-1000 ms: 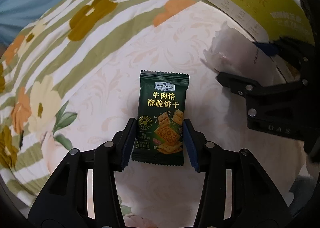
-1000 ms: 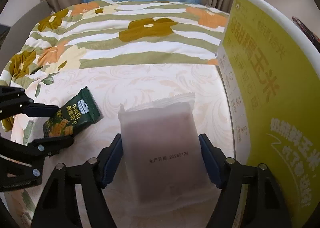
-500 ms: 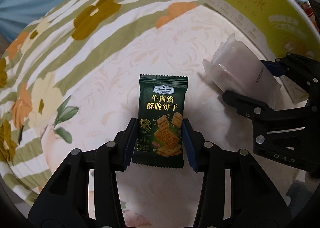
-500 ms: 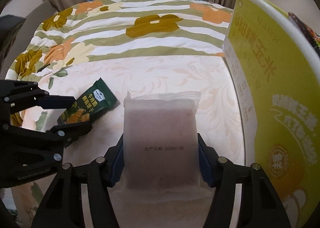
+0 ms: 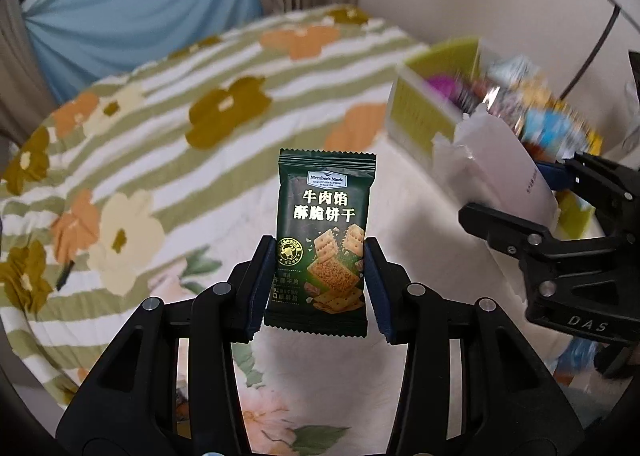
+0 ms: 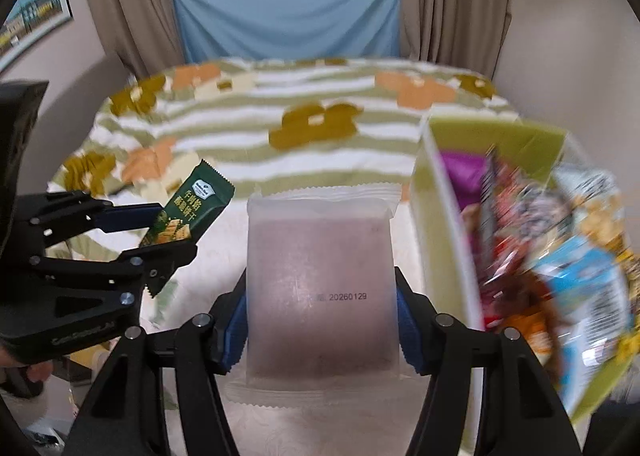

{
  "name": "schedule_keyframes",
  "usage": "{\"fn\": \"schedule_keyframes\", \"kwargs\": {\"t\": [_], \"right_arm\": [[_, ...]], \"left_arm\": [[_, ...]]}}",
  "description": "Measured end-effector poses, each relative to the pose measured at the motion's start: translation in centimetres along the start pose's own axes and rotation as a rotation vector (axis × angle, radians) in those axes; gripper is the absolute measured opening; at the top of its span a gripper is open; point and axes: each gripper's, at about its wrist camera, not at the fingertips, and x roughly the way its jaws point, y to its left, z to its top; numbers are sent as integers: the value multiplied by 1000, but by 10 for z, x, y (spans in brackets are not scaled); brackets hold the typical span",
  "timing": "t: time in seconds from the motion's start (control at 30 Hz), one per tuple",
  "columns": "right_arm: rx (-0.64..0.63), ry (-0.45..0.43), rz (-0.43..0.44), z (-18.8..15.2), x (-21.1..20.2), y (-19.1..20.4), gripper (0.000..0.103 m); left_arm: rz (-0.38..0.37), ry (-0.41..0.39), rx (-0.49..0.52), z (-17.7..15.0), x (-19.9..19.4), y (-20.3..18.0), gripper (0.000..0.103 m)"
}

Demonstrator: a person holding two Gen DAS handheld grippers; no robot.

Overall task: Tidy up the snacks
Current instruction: 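Carry both packets over the box and open both tools to drop them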

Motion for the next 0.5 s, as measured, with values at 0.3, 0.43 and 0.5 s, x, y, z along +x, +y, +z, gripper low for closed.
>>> {"fn": "schedule_keyframes", "kwargs": {"t": [0.3,0.43,0.5], "right_arm": [[11,-138,-23,39,-80,-71,58],[-11,-145,-26,47,-94,-120,58],[-16,-149,-20,49,-96,-141,58]], "left_arm": [[-29,-124,-81,75,-34,-67,40],[-37,-128,-104,103,-21,-109,40],[-48,-112,-119,119,-5,-135,40]]}}
